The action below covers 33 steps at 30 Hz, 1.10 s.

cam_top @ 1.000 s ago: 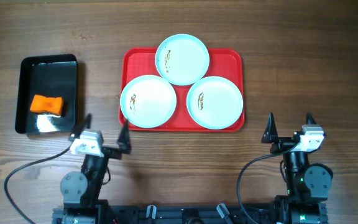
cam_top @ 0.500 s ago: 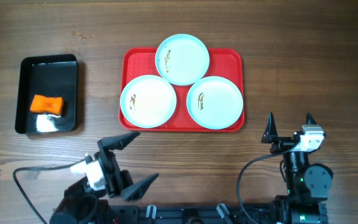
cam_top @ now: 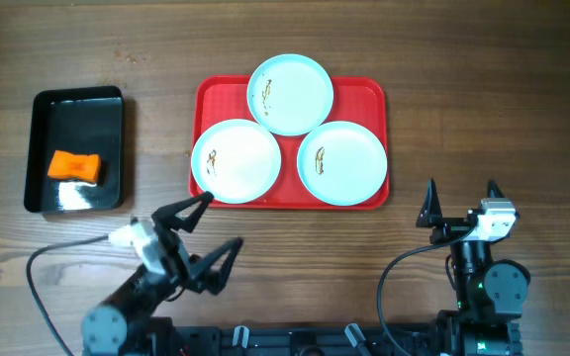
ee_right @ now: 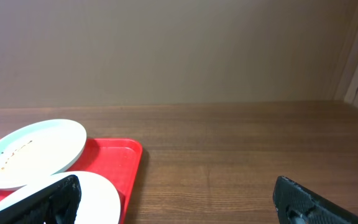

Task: Clean dirty plates on tray and stack at the side
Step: 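Move the left gripper over the black tray toward the orange sponge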

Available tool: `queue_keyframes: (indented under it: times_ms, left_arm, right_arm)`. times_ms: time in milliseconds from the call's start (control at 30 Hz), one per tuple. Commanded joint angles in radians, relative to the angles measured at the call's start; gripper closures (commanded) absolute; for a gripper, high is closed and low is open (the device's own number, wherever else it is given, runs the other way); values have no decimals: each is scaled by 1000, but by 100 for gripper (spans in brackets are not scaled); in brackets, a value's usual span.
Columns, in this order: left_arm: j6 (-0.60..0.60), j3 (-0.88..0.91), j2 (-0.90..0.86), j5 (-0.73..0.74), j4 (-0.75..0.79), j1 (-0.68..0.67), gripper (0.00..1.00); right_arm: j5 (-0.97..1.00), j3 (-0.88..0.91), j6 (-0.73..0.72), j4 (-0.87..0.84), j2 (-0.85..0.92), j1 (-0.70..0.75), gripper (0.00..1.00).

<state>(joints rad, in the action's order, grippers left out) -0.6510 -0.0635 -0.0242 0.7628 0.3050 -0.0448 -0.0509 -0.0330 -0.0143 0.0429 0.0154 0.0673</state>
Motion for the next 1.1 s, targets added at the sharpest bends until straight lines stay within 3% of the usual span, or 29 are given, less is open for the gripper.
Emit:
queue_keyframes:
  times_ms: [0,167,267,300,467,733,967,1067]
  left_arm:
    - [254,-205,-97,-138,-330,4,0]
    - [286,-552,-391,-528,-837,4,0]
    - [303,-729,-558,-547,-966,4,0]
    - [303,-826,-667,-487,-1022,4,0]
    - [264,-874,-792,-507,-1036,8,0]
    - [130,-1324,-1263,-799,-1410,157,0]
    - [85,-1425,-1471,-607,-1364,347,0]
    - [18,-1425,-1531,-709,-1344,395,0]
  right_arm:
    - [3,9,-14,-6,-8,3,0]
    - [3,9,-14,-6,-8,3,0]
    - [3,9,-14,-6,-8,3,0]
    - [3,9,-14,-6,-8,3,0]
    - [3,9,-14,-6,-8,3,0]
    - [3,9,-14,-6,-8,3,0]
    - [3,9,-14,-6,-8,3,0]
    - [3,9,-14,-6,-8,3,0]
